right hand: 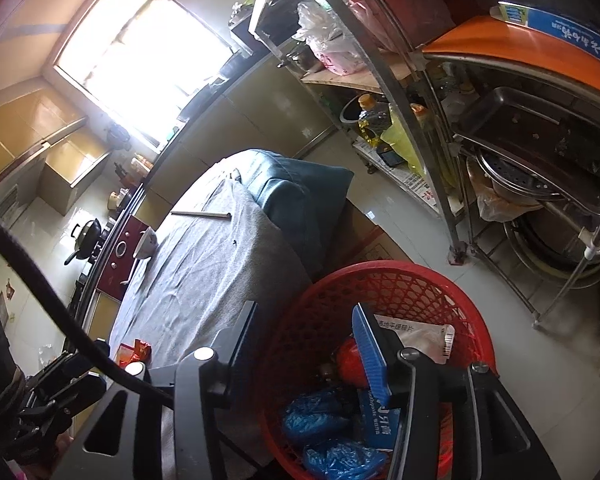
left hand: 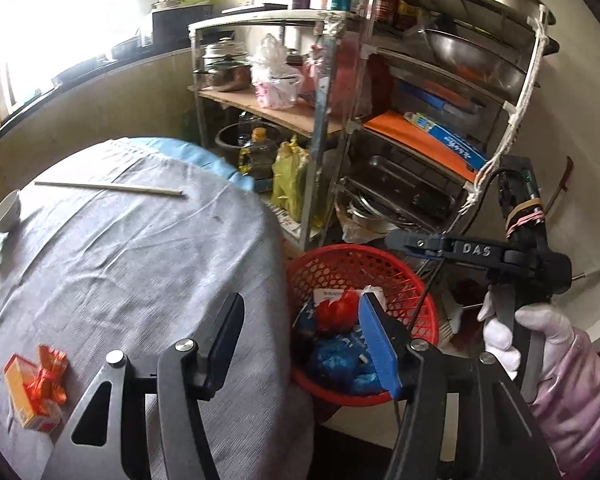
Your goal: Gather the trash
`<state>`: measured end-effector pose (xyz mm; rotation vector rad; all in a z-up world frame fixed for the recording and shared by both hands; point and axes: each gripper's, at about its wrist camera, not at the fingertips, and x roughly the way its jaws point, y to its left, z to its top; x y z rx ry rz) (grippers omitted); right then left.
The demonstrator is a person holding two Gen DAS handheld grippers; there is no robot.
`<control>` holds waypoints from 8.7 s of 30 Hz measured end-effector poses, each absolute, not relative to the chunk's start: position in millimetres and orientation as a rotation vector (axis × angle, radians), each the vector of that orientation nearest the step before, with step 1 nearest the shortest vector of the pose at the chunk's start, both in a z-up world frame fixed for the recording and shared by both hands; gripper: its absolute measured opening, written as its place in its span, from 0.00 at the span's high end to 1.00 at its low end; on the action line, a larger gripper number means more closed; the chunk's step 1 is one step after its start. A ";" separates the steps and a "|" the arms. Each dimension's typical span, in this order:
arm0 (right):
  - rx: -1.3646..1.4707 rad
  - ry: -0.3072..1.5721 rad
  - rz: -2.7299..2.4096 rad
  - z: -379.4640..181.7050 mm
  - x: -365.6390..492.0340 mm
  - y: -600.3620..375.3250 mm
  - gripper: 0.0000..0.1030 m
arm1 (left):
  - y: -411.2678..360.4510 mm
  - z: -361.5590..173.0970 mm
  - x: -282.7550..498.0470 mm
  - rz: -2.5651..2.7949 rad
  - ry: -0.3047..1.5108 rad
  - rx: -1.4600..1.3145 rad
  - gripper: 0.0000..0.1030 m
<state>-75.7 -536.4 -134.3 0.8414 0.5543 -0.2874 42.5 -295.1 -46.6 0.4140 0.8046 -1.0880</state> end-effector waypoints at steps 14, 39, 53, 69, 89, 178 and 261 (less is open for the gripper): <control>0.784 0.581 -0.222 -119.4 -52.8 -507.3 0.50 | -239.4 -47.1 46.2 -0.981 0.794 0.383 0.38; 0.642 0.727 0.006 -94.3 50.8 -402.1 0.50 | -8.4 -64.5 132.9 -0.265 0.772 0.080 0.37; 0.486 0.907 0.151 -97.6 173.0 -273.4 0.50 | 79.1 -84.1 140.9 -0.082 0.786 -0.011 0.37; 0.710 1.093 0.094 -153.7 262.6 -232.2 0.52 | 99.7 -103.8 150.1 -0.088 0.829 -0.045 0.37; 0.444 0.972 -0.013 -138.2 207.8 -272.6 0.63 | -7.9 -86.2 187.9 -0.335 0.885 -0.020 0.28; 0.453 0.734 0.151 -101.4 112.7 -290.0 0.63 | -91.4 -83.5 156.0 -0.297 0.806 0.216 0.53; 0.623 0.625 0.010 -108.0 31.7 -394.7 0.63 | -200.3 -73.6 105.3 -0.475 0.749 0.437 0.53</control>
